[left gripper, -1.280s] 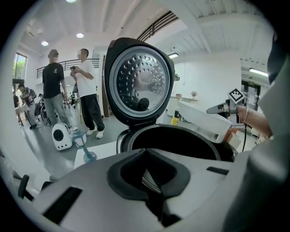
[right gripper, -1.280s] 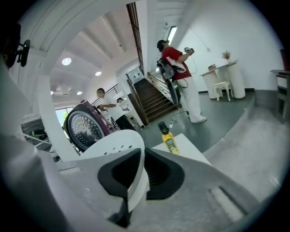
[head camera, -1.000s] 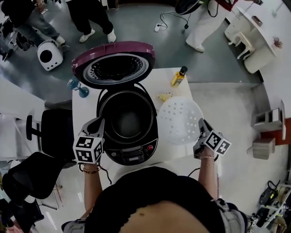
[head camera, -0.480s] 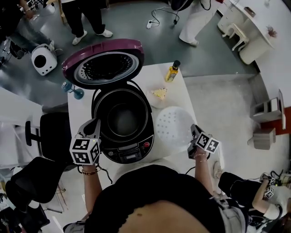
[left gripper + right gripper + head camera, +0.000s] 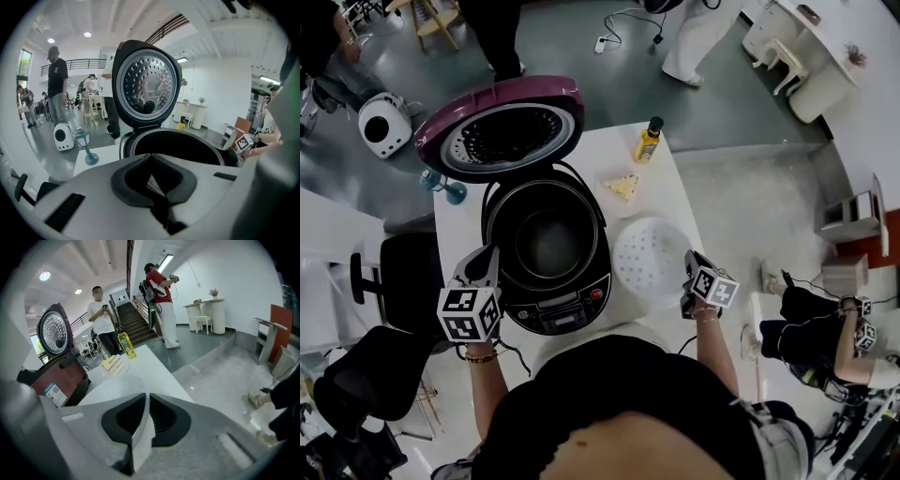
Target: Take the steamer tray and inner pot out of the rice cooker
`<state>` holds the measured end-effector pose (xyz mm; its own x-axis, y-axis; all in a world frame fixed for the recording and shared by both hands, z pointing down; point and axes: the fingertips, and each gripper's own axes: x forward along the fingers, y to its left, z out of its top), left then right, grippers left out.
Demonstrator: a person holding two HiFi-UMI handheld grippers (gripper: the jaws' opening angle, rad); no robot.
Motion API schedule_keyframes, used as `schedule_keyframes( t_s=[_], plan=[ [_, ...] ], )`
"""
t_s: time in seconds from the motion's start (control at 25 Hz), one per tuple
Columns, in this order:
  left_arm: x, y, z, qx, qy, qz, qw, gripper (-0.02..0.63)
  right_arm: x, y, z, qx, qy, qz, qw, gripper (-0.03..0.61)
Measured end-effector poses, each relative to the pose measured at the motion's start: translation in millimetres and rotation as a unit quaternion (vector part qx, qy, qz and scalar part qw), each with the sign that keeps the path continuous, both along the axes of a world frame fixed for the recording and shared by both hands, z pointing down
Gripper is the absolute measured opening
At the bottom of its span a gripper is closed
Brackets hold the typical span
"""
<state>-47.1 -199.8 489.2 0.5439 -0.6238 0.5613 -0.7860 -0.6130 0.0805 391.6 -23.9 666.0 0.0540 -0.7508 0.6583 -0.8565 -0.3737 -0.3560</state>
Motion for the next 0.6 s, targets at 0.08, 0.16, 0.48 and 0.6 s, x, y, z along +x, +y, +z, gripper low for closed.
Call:
schedule_keyframes(
  t_s=[0.08,0.16,0.48,0.6],
  plan=[
    [-1.3,0.8,0.0,-0.002,-0.001,-0.002,1.0,0.003,0.2,-1.8,4.9,-0.003,-0.002,-0.005,1.0,0.029],
    [-2.4,1.9,1.1,-0.004,0.0,-0.004,1.0,0.003,1.9,-0.3,9.6,-0.011,0.003,-0.006,1.0,0.031],
    [-5.0,1.3,7.2,-0.007,-0.002,-0.009,0.9999,0.003,4.3,11.0,18.4,-0.083,0.051,-0.026,0.995,0.106],
    [-6.5,-0.5,4.8,-0.001,-0.008,-0.013,0.9999,0.003,13.4,6.8,-2.9,-0.083,0.092,-0.026,0.992,0.18]
  ],
)
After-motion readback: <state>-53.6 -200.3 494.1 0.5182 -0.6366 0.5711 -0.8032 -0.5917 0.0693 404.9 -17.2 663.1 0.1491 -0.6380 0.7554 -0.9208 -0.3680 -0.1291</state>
